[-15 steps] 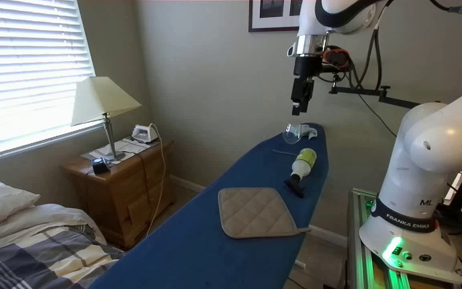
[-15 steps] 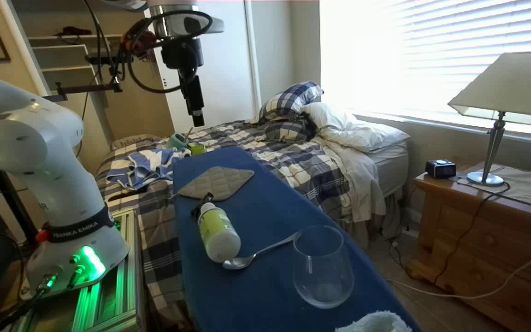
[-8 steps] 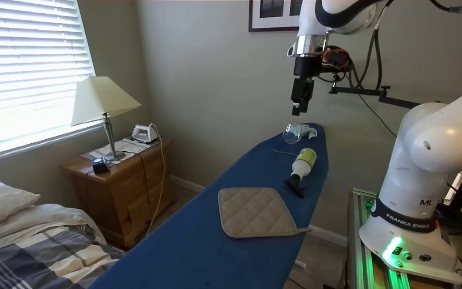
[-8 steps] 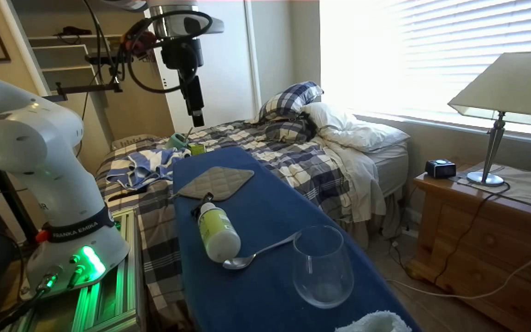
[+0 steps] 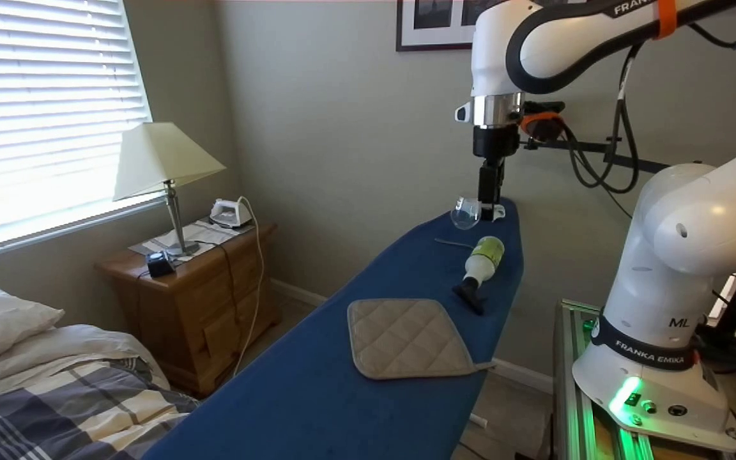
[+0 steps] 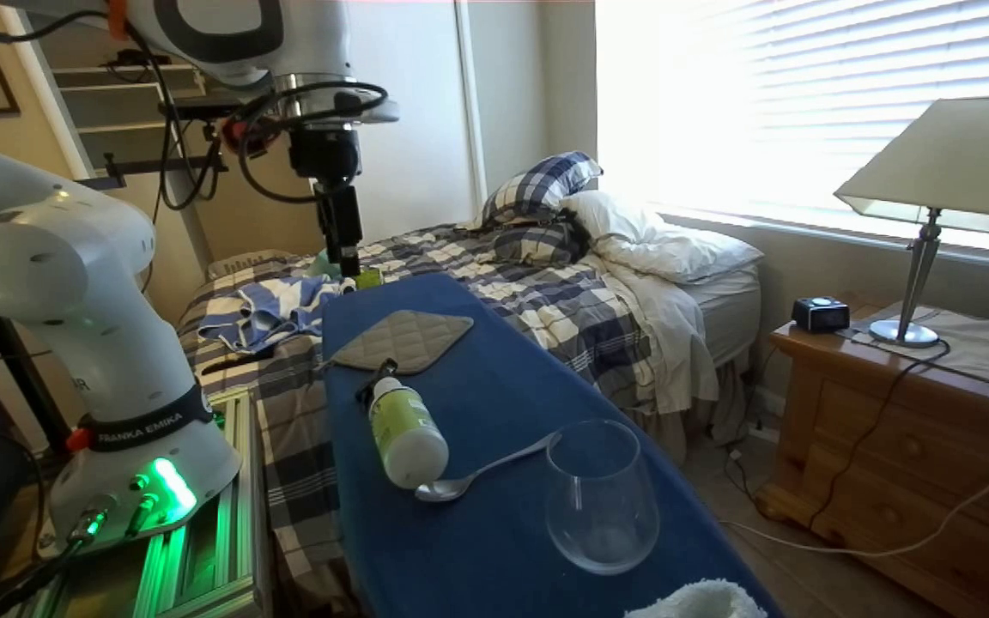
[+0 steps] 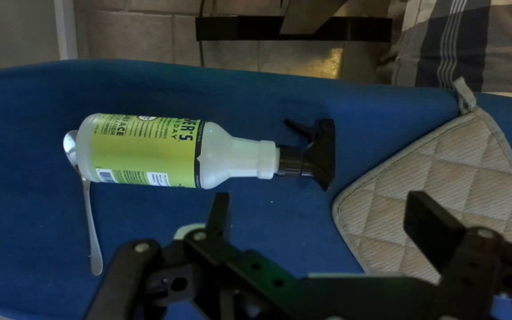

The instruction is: Put the spray bottle upright

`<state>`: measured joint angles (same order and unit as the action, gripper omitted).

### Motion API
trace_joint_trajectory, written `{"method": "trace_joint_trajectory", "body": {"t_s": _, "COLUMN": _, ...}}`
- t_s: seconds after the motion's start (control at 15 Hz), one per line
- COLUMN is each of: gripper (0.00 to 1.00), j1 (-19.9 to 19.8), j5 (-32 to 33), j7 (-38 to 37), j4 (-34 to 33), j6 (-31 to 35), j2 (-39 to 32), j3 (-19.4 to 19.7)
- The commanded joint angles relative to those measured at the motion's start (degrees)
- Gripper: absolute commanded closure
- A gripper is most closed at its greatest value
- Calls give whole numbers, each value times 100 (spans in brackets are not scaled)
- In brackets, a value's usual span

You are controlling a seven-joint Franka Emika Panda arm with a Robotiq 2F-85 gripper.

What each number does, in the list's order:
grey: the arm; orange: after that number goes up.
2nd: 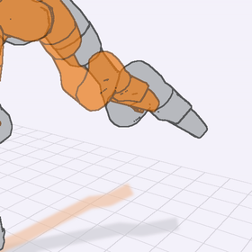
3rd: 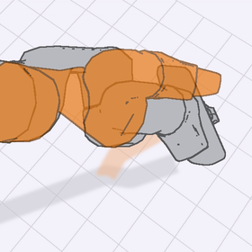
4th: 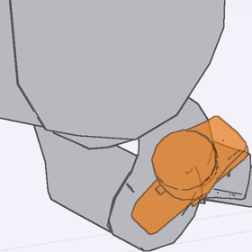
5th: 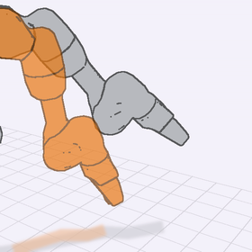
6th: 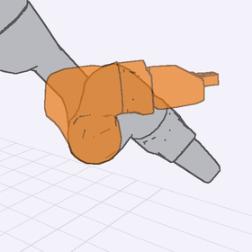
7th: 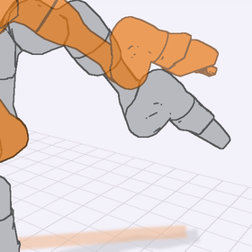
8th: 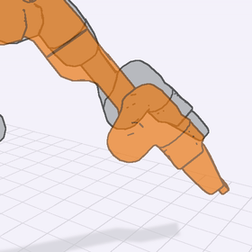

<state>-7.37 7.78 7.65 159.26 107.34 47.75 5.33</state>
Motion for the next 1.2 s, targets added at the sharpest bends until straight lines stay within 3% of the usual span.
{"method": "trace_joint_trajectory", "body": {"t_s": 0.0, "gripper": 0, "j1": 51, "j5": 166, "j7": -30, "j4": -42, "j6": 201, "j2": 50, "j3": -6}}
{"method": "trace_joint_trajectory", "body": {"t_s": 0.2, "gripper": 0, "j1": 2, "j5": 175, "j7": -16, "j4": -78, "j6": 502, "j2": -106, "j3": 76}}
{"method": "trace_joint_trajectory", "body": {"t_s": 0.4, "gripper": 0, "j1": -333, "j5": 376, "j7": -509, "j4": -77, "j6": 989, "j2": -386, "j3": 18}}
{"method": "trace_joint_trajectory", "body": {"t_s": 0.73, "gripper": 0, "j1": -1073, "j5": 889, "j7": -1725, "j4": -71, "j6": 1653, "j2": -942, "j3": -148}}
{"method": "trace_joint_trajectory", "body": {"t_s": 1.13, "gripper": 0, "j1": -1727, "j5": 1205, "j7": -3300, "j4": -59, "j6": 1587, "j2": -1670, "j3": -293}}
